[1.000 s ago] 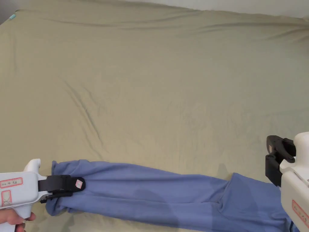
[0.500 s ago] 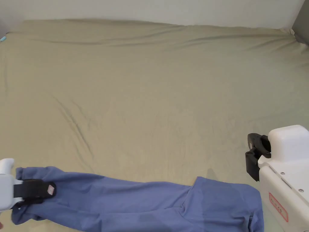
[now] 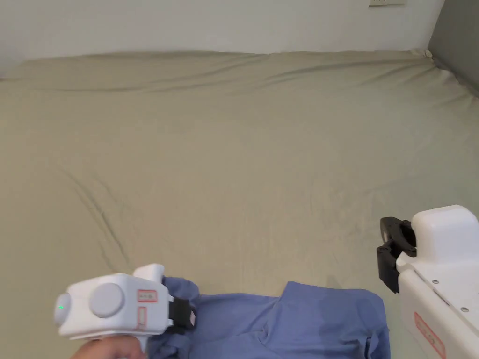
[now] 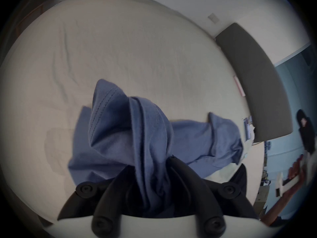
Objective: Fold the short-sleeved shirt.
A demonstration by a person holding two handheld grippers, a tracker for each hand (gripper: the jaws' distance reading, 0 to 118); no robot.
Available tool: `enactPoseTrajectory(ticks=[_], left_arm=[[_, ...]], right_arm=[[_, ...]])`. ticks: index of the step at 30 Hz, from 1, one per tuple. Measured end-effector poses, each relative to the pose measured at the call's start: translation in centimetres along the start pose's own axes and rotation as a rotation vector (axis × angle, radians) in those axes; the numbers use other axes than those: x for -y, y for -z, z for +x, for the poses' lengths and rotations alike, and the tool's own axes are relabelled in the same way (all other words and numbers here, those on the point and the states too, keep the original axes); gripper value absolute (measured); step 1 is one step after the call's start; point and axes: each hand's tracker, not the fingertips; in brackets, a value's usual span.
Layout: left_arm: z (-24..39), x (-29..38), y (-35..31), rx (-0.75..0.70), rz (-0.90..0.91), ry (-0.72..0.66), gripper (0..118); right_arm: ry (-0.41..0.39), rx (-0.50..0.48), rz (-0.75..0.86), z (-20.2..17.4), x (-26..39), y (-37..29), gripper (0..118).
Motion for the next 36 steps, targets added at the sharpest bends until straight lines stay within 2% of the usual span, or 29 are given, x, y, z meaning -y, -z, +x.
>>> enactPoseTrajectory(ticks=[3,4,5,6,7,8,10,14,16,17,19,20,21,26,30,36], left_arm=[[1.2,0.6,2.2,-0.037,-0.012,-0.024,15],[1.4,0.6,2.4,-0.051,-0.009,-0.037,29],[1.5,0.5,2.4,-0.055,0.005,-0.068,54],[1.4,0.3,2.0,0.043,0.015,-0.111,96],[1.8,0.1,1.7,0.14,0.012,-0.149,118],[2.0,0.0,1.5,0.249,0.002,-0.193,116],[2.5,-0.2,0.3,0.359,0.042,-0.259,116],[3.5,-1.4,-3.5,0.415,0.138,-0.177,115],[3.6,-0.8,-5.0,0.377,0.198,-0.12,103],[3.6,-0.7,-5.6,0.331,0.223,-0.077,88],[3.4,-0.1,-5.9,0.196,0.273,0.003,28],[3.2,0.4,-5.7,0.12,0.295,0.041,7],[3.1,1.1,-5.4,0.042,0.323,0.081,1],[3.6,4.2,-0.7,-0.186,0.311,0.31,0],[5.1,6.7,3.2,-0.238,0.241,0.394,0],[8.2,7.7,4.7,-0.183,0.25,0.4,0]], right_arm=[[0.035,0.014,-0.002,0.9,0.5,0.1,2],[0.045,0.012,-0.006,1.2,0.6,0.3,2],[0.052,0.01,-0.01,1.4,0.8,0.4,2],[0.057,0.01,-0.012,1.5,0.9,0.5,2],[0.059,0.01,-0.013,1.5,1.0,0.5,2],[0.059,0.009,-0.016,1.5,1.1,0.6,2],[0.051,0.006,-0.019,1.5,1.1,0.6,2],[0.043,0.008,-0.012,1.5,1.0,0.4,2],[0.047,0.01,-0.006,1.5,0.9,0.2,2],[0.047,0.012,-0.003,1.5,0.9,0.1,2],[0.048,0.015,0.001,1.4,0.8,0.0,2],[0.048,0.015,0.001,1.3,0.8,-0.1,2],[0.047,0.015,0.001,1.2,0.8,-0.2,2],[0.033,0.009,0.001,0.6,0.8,-0.7,2],[0.022,0.006,-0.005,0.4,0.8,-0.8,2],[0.015,0.012,-0.011,0.6,1.0,-0.8,2]])
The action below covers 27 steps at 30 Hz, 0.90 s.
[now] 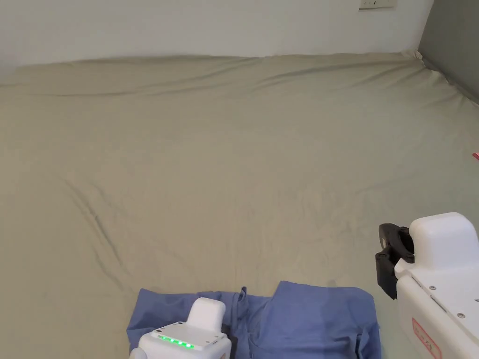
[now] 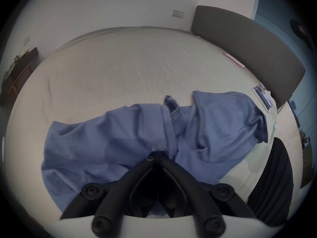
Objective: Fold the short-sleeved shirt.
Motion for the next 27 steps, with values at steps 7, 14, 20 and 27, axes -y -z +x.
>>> enactPoseTrajectory(ticks=[7,14,20,27], left_arm=[[1.3,-0.8,0.9,0.076,0.014,-0.096,0],[-1.0,-1.8,-1.4,0.463,0.034,-0.362,0],[-6.9,-2.3,-5.3,0.472,0.114,-0.409,0],[-17.3,0.7,-5.2,0.301,0.06,-0.525,56]], right_arm=[[0.004,-0.002,-0.013,0.0,0.3,0.3,2],[-0.003,-0.001,-0.016,-0.2,0.0,0.6,2],[-0.013,-0.007,-0.007,-0.5,-0.4,0.5,2],[-0.021,-0.016,-0.006,-0.9,-0.6,0.7,2]])
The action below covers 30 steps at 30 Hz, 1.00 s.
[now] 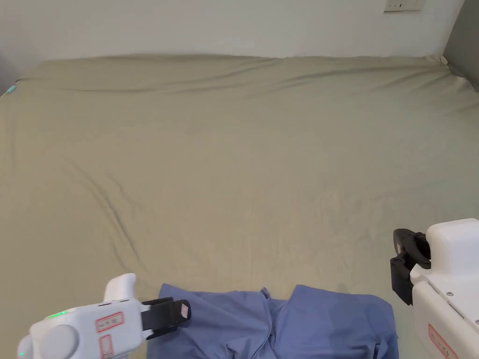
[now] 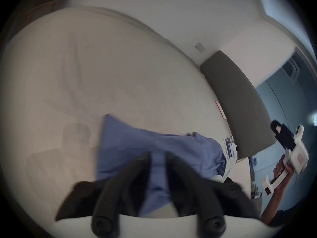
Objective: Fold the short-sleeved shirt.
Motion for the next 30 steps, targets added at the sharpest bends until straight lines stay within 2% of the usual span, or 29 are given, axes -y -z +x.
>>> enactPoseTrajectory(ticks=[1,4,7,9,11,14,17,19,20,22,24,26,28,30], left_arm=[[-1.2,-0.1,-0.2,-0.005,0.002,-0.033,74],[-3.9,0.0,0.0,0.055,-0.017,-0.138,82],[-5.1,0.0,1.2,0.14,-0.04,-0.185,104],[-5.4,0.0,1.9,0.185,-0.028,-0.217,106],[-5.5,-0.4,2.4,0.157,-0.032,-0.222,110],[-5.5,-0.9,1.4,0.145,-0.02,-0.208,110],[-5.3,-1.2,0.1,0.014,-0.03,-0.124,110],[-5.9,-1.2,0.0,0.008,-0.033,-0.11,111],[-5.8,-1.1,0.0,0.033,-0.043,-0.13,111],[-6.3,-0.7,1.0,0.205,-0.113,-0.224,118],[-6.6,-0.6,1.9,0.334,-0.112,-0.274,118],[-6.9,-0.1,3.6,0.488,-0.178,-0.409,118],[-8.3,0.3,6.2,0.526,-0.199,-0.485,118],[-7.7,-0.2,6.2,0.536,-0.171,-0.41,118]], right_arm=[[-0.002,-0.001,-0.001,-0.1,0.0,0.0,2],[-0.005,-0.002,-0.006,-0.1,0.0,0.1,2],[-0.008,0.0,-0.012,-0.2,0.1,0.3,2],[-0.01,0.001,-0.013,-0.2,0.0,0.2,2],[-0.013,0.001,-0.014,-0.2,0.0,0.1,2],[-0.026,0.005,-0.015,-0.1,0.0,-0.1,2],[-0.024,0.009,-0.017,0.1,0.0,-0.1,2],[-0.021,0.012,-0.018,0.1,0.0,0.0,2],[-0.019,0.011,-0.018,0.0,0.1,0.0,2],[-0.016,0.005,-0.021,-0.2,0.1,0.2,2],[-0.016,-0.007,-0.025,-0.7,0.2,0.5,2],[-0.019,-0.017,-0.028,-1.1,0.2,0.6,2],[-0.024,-0.028,-0.028,-1.5,0.1,0.7,2],[-0.031,-0.039,-0.029,-1.9,0.0,0.8,2]])
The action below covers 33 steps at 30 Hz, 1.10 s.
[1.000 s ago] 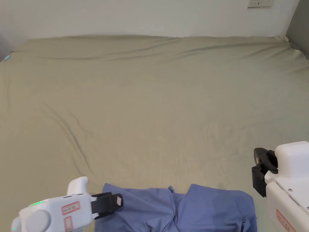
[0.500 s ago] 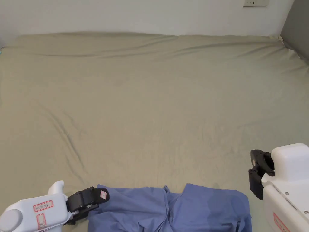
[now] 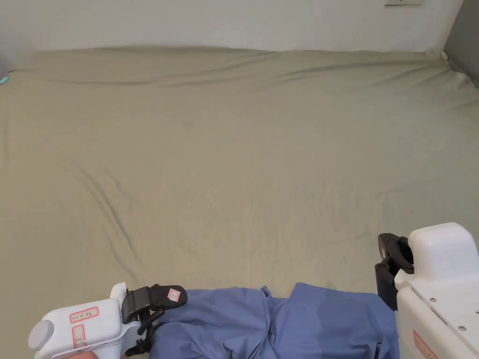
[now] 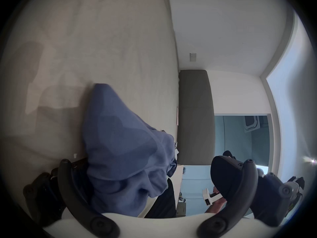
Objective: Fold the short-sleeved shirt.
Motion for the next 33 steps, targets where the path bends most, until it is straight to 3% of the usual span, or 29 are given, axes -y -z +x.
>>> enactPoseTrajectory(ticks=[2,4,5,7,8,9,15,33], left_arm=[[-0.3,-0.2,0.5,0.017,-0.029,-0.05,109],[-0.5,0.1,1.2,0.003,-0.094,-0.052,37],[-0.4,0.5,1.6,-0.077,-0.107,-0.009,22],[-0.7,0.8,2.4,-0.305,-0.106,0.097,20],[-0.9,0.7,2.0,-0.171,-0.075,0.046,20],[-0.4,0.9,1.6,-0.173,-0.06,0.028,20],[3.3,1.6,0.1,-0.411,-0.013,0.292,20],[7.4,1.9,-11.0,-0.518,0.177,0.316,10]], right_arm=[[-0.007,-0.005,0.002,-0.2,-0.1,0.0,2],[-0.014,-0.01,0.002,-0.3,-0.2,0.2,2],[-0.016,-0.011,0.002,-0.3,-0.3,0.2,2],[-0.016,-0.012,0.002,-0.3,-0.4,0.3,2],[-0.015,-0.012,0.003,-0.3,-0.4,0.2,2],[-0.015,-0.012,0.004,-0.3,-0.4,0.1,2],[-0.028,-0.001,0.003,-0.1,-0.6,-0.1,2],[-0.059,-0.043,0.017,-2.7,-1.4,-0.2,2]])
